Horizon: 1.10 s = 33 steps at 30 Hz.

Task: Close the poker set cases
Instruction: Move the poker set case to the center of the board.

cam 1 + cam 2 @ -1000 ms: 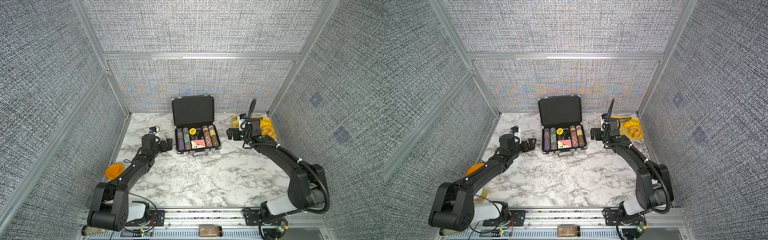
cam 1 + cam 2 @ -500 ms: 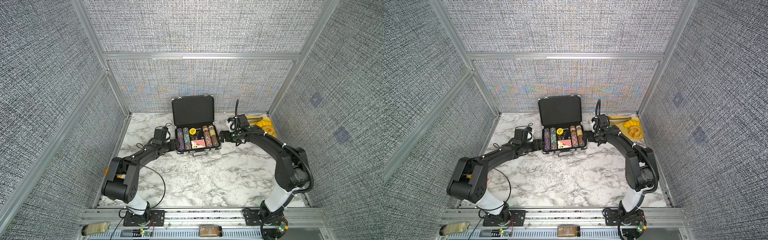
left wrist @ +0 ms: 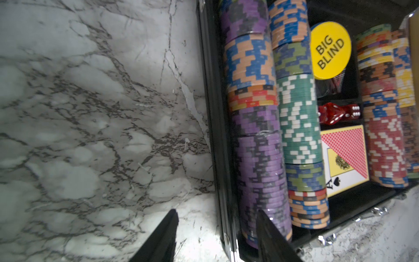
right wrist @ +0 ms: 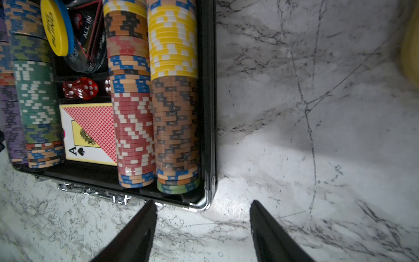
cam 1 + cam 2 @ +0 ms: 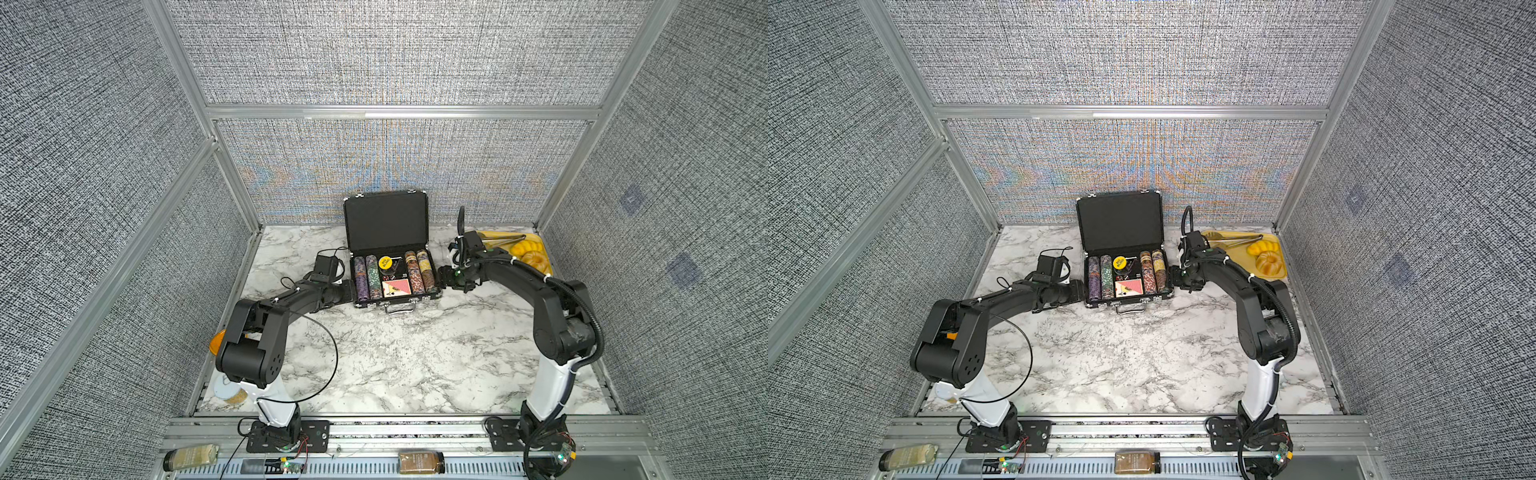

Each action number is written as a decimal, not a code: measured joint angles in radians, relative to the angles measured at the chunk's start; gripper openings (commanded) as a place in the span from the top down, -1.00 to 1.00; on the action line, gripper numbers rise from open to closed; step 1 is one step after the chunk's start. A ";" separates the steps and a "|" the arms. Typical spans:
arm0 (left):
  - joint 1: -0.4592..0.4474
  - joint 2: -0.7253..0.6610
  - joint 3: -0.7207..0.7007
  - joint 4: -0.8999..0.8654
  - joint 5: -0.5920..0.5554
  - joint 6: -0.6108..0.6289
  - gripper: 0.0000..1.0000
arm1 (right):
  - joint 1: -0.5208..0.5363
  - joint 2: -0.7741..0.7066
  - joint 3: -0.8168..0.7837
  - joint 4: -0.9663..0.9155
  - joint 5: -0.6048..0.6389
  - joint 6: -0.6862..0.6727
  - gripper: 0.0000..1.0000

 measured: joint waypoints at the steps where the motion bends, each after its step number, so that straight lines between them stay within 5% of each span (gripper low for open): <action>1: 0.000 0.005 0.005 -0.003 0.000 0.000 -0.06 | 0.000 0.010 0.006 0.002 0.005 0.003 -0.23; 33: -0.026 0.105 0.083 -0.042 -0.009 0.001 0.73 | 0.019 0.127 0.059 0.049 0.091 0.026 0.30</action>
